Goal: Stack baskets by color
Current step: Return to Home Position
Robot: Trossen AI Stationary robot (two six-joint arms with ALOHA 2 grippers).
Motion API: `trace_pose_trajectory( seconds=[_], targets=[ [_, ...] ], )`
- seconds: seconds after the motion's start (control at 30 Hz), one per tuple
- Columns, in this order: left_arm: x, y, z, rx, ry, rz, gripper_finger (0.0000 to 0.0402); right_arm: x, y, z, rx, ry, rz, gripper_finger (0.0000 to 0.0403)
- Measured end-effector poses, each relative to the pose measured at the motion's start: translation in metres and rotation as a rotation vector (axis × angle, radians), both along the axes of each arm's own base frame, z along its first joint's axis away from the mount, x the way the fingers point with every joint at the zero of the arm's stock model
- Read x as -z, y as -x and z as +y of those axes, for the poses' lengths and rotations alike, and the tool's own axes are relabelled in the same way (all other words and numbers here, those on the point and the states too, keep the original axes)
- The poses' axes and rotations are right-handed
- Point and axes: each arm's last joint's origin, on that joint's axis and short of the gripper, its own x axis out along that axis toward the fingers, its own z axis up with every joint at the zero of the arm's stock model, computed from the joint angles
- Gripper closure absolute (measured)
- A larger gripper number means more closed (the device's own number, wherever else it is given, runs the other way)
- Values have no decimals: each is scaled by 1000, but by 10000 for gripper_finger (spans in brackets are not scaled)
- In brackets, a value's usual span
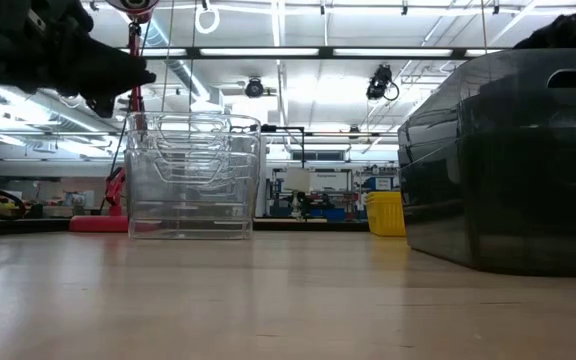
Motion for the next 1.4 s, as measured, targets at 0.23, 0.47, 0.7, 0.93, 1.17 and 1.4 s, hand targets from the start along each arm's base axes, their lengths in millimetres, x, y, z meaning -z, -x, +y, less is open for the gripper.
trace_pose_trajectory(
  seconds=[0.23, 0.47, 0.7, 0.93, 1.17, 1.4],
  targets=[
    [13, 2, 0, 1, 25, -27, 276, -5, 3, 0, 0, 2, -59, 220],
    [13, 2, 0, 21, 7, -25, 276, -4, 3, 0, -4, 1, -55, 220],
    [13, 3, 0, 15, -142, -10, 281, -4, 3, 0, -4, 1, -55, 220],
    [12, 11, 1, 21, -233, -12, 314, -4, 3, 0, -4, 1, -56, 220],
    [12, 21, 1, 77, -230, -31, 362, -4, 3, 0, -4, 1, -56, 220],
    [9, 30, -1, 168, -220, -97, 396, -4, 3, 0, -4, 1, -56, 220]
  ],
)
